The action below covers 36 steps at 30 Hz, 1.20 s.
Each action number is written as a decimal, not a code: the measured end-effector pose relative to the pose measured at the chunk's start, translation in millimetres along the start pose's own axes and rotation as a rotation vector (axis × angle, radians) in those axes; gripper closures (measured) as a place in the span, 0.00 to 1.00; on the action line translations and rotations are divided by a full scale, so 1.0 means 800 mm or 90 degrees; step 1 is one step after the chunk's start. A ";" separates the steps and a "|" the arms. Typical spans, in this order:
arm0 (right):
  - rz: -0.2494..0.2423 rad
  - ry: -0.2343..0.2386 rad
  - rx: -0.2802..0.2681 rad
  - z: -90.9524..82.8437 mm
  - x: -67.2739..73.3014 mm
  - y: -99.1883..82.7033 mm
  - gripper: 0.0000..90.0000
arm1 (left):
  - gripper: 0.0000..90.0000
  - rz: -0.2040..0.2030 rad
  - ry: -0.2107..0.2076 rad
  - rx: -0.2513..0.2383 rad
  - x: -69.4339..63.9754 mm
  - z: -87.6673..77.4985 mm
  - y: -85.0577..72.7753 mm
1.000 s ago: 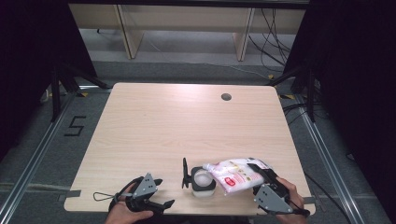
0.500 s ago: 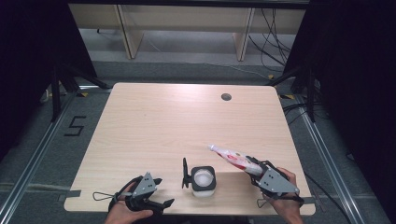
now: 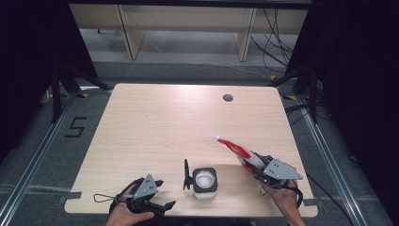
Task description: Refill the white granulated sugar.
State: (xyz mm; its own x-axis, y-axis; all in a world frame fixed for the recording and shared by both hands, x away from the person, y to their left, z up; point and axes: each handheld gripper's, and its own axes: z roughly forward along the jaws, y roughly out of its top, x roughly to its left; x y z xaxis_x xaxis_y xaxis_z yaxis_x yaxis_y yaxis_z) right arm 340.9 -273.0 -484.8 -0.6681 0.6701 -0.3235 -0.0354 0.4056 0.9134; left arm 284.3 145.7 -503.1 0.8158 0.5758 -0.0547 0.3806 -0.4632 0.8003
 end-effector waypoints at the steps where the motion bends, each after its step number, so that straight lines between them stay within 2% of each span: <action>1: 0.002 0.006 0.004 -0.001 -0.002 0.000 0.75 | 0.20 0.001 0.000 0.000 0.000 0.000 0.000; 2: 0.025 0.007 0.012 -0.003 -0.001 -0.001 0.75 | 0.20 0.005 0.000 0.000 0.001 0.000 0.000; 3: 0.022 0.014 0.011 -0.003 -0.002 -0.001 0.75 | 0.20 0.013 -0.001 0.000 0.001 -0.001 0.000; 4: 0.041 0.013 0.018 -0.003 0.000 -0.001 0.75 | 0.20 0.015 -0.001 0.000 0.001 -0.001 0.000; 8: 0.042 0.006 0.012 -0.003 -0.002 -0.002 0.75 | 0.20 0.016 -0.001 0.001 0.002 -0.001 0.000; 12: 0.055 -0.007 0.007 -0.005 -0.008 -0.005 0.75 | 0.20 0.016 -0.001 0.004 0.002 -0.002 0.001; 13: 0.072 -0.002 0.005 -0.006 -0.008 -0.007 0.75 | 0.20 0.016 -0.001 0.004 0.002 -0.002 0.001; 14: 0.071 -0.004 0.001 -0.006 -0.009 -0.008 0.75 | 0.20 0.015 0.000 0.006 0.001 -0.002 0.001; 15: 0.065 -0.004 0.012 -0.008 -0.010 -0.009 0.75 | 0.20 0.015 0.000 0.006 0.001 -0.002 0.001; 17: 0.081 -0.015 0.012 -0.012 -0.009 -0.009 0.75 | 0.20 0.016 0.000 0.006 0.001 -0.002 0.001; 20: 0.079 -0.013 0.021 -0.014 -0.011 -0.009 0.75 | 0.20 -0.003 0.002 0.006 -0.001 -0.001 0.000; 27: 0.094 -0.015 0.025 -0.018 -0.010 -0.009 0.75 | 0.20 -0.002 0.003 0.004 0.000 -0.002 0.000; 31: 0.092 -0.010 0.032 -0.022 -0.012 -0.010 0.75 | 0.20 -0.002 0.008 0.005 0.000 -0.002 0.000; 32: 0.107 -0.013 0.029 -0.023 -0.012 -0.011 0.75 | 0.20 -0.002 0.008 0.007 -0.001 -0.002 0.000; 34: 0.107 -0.014 0.035 -0.025 -0.014 -0.012 0.76 | 0.20 -0.015 0.000 -0.004 -0.003 -0.001 0.000; 35: 0.112 -0.012 0.031 -0.025 -0.015 -0.013 0.75 | 0.20 -0.015 0.001 -0.006 -0.003 -0.001 0.000; 36: 0.114 -0.020 0.031 -0.026 -0.015 -0.012 0.75 | 0.20 -0.002 0.009 0.006 -0.001 -0.002 0.000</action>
State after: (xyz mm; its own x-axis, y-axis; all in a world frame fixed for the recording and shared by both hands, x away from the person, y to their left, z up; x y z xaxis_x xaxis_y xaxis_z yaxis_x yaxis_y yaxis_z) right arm 333.7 -298.2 -484.6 -0.6372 0.7529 -0.1646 0.1189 0.3070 0.9442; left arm 283.2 146.5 -501.7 0.8082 0.5869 -0.0487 0.3874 -0.4676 0.7946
